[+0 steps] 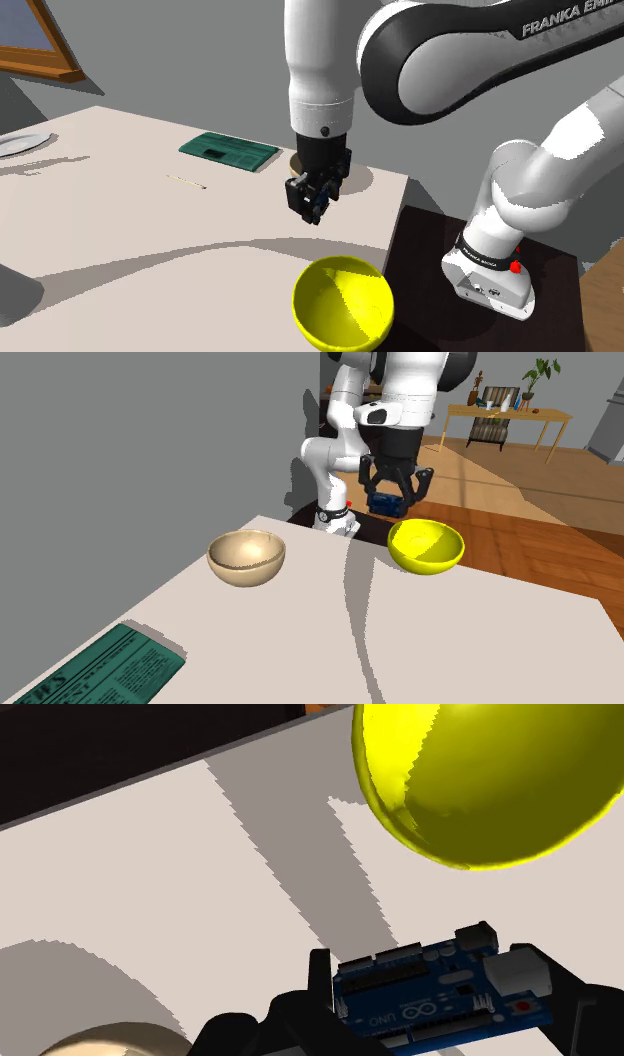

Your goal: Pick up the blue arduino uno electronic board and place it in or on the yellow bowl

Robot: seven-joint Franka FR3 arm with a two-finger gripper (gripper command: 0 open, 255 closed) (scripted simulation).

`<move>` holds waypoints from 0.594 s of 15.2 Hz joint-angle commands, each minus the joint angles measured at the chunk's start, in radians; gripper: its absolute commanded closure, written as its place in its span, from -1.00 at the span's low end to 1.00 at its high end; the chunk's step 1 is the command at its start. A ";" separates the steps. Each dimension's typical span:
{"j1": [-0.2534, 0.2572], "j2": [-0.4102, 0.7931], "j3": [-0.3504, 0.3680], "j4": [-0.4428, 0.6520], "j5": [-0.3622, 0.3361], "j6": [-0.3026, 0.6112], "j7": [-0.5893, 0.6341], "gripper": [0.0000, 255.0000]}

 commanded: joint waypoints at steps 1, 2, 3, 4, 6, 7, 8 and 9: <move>0.021 -0.008 0.036 0.007 0.019 -0.008 0.050 1.00; 0.031 -0.014 0.052 0.007 0.028 -0.012 0.072 1.00; 0.041 -0.019 0.068 0.009 0.037 -0.015 0.094 1.00; 0.051 -0.023 0.085 0.012 0.046 -0.018 0.117 1.00; 0.068 -0.028 0.120 0.021 0.063 -0.023 0.163 1.00; 0.076 -0.029 0.139 0.027 0.070 -0.026 0.187 1.00; 0.082 -0.028 0.155 0.033 0.076 -0.028 0.208 1.00; 0.083 -0.026 0.159 0.022 0.078 -0.014 0.208 1.00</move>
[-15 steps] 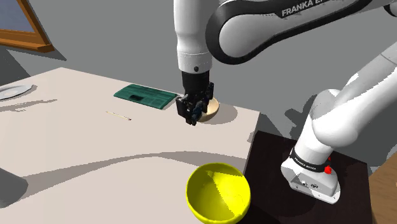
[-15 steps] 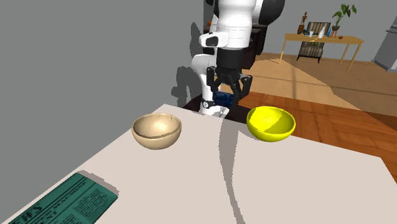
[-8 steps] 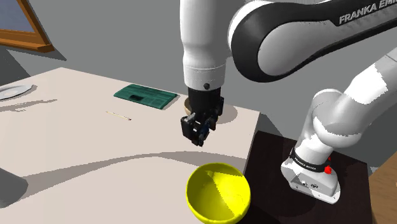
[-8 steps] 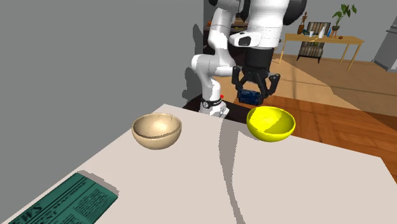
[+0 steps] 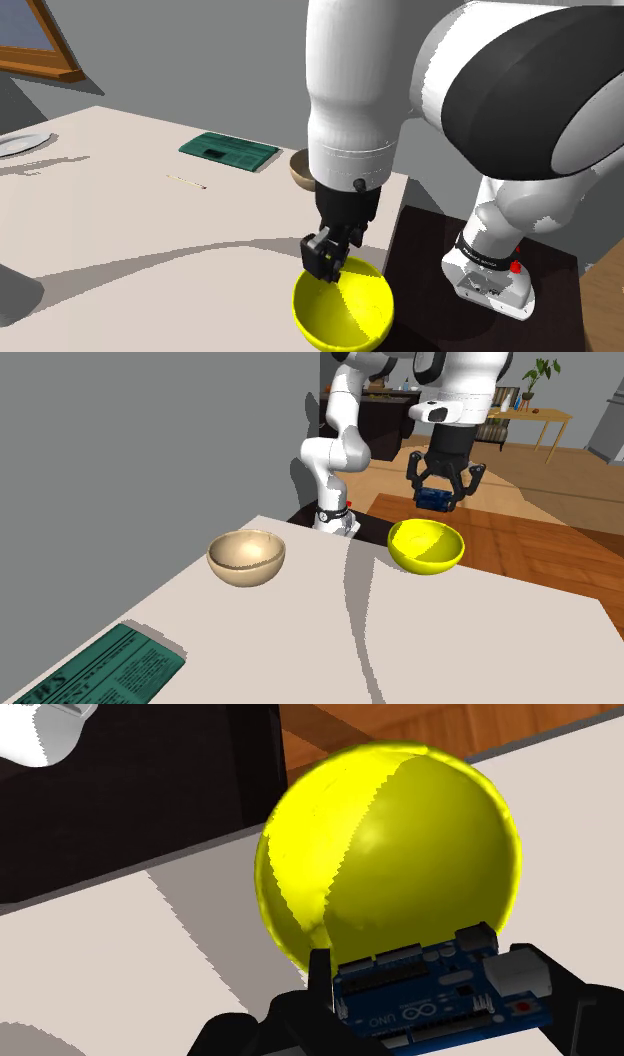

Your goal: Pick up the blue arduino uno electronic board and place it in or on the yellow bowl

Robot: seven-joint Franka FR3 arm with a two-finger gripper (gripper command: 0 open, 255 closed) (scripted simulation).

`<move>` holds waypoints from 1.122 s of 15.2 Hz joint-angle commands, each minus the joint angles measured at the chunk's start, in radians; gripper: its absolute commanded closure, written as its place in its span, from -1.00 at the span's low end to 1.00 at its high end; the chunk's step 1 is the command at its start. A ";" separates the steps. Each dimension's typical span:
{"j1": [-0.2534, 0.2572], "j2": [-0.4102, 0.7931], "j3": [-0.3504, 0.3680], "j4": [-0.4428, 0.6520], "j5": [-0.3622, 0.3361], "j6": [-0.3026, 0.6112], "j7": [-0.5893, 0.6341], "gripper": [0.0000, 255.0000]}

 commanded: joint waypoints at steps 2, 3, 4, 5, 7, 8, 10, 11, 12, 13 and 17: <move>0.005 0.002 0.017 -0.034 0.009 0.037 0.009 1.00; 0.005 0.005 0.021 -0.045 0.011 0.051 0.009 1.00; 0.005 0.008 0.026 -0.056 0.012 0.065 0.010 1.00; 0.005 0.011 0.031 -0.067 0.013 0.079 0.011 1.00; 0.004 0.019 0.040 -0.087 0.015 0.108 0.012 1.00; 0.004 0.023 0.045 -0.097 0.016 0.122 0.013 1.00; 0.002 0.033 0.056 -0.117 0.017 0.151 0.015 1.00; 0.001 0.038 0.062 -0.126 0.017 0.166 0.016 1.00; 0.000 0.043 0.067 -0.135 0.018 0.179 0.018 1.00; 0.000 0.043 0.067 -0.135 0.018 0.179 0.017 1.00; 0.000 0.043 0.067 -0.135 0.018 0.179 0.018 1.00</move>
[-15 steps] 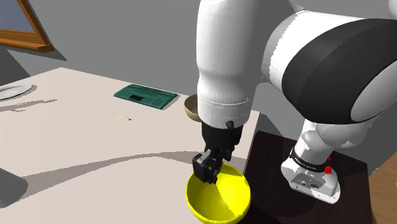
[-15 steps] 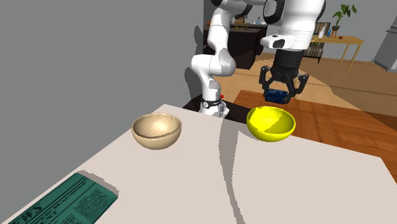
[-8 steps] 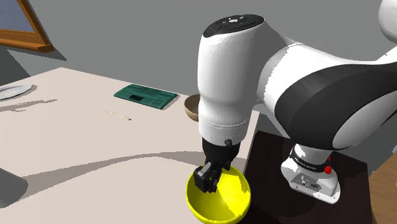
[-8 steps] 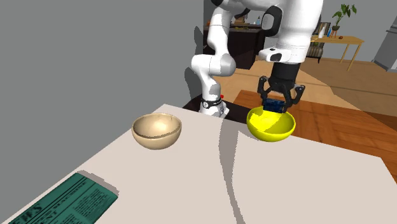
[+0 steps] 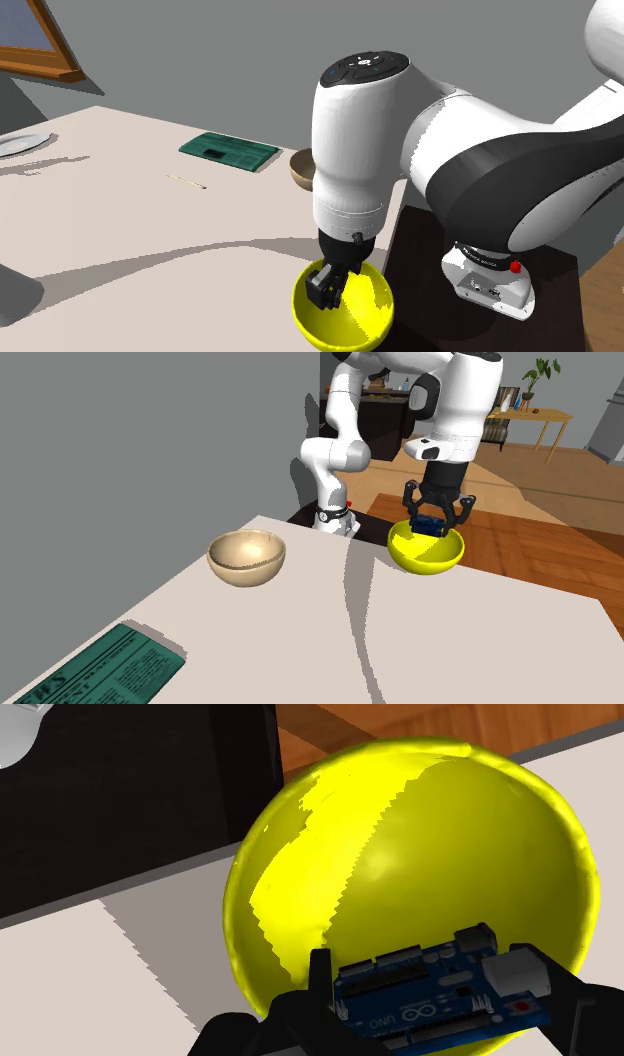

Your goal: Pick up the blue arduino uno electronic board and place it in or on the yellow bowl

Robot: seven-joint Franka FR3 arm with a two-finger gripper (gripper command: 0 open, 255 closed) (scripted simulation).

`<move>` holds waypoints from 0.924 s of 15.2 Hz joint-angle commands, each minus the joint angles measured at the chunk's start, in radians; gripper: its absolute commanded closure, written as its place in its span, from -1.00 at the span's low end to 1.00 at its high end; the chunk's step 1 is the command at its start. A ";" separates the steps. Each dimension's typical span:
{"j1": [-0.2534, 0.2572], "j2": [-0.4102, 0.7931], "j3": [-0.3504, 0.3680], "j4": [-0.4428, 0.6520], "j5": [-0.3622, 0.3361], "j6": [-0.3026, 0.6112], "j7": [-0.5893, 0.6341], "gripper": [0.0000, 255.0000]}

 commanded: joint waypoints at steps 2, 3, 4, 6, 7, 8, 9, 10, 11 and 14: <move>0.000 0.001 0.001 0.000 0.000 0.001 0.000 1.00; 0.000 0.001 0.001 0.000 0.000 0.001 0.000 -1.00; 0.000 0.001 0.001 0.000 0.000 0.001 0.000 -1.00; 0.000 0.001 0.001 0.000 0.000 0.001 0.000 -1.00; 0.000 0.001 0.001 0.000 0.000 0.001 0.000 -1.00; 0.000 0.001 0.001 0.000 0.000 0.001 0.000 -1.00; 0.002 -0.013 -0.012 0.024 -0.001 -0.036 -0.002 -1.00; 0.004 -0.024 -0.025 0.049 -0.002 -0.072 -0.004 -1.00; 0.005 -0.034 -0.036 0.075 -0.005 -0.107 -0.005 -1.00; 0.006 -0.040 -0.045 0.096 -0.007 -0.135 -0.005 -1.00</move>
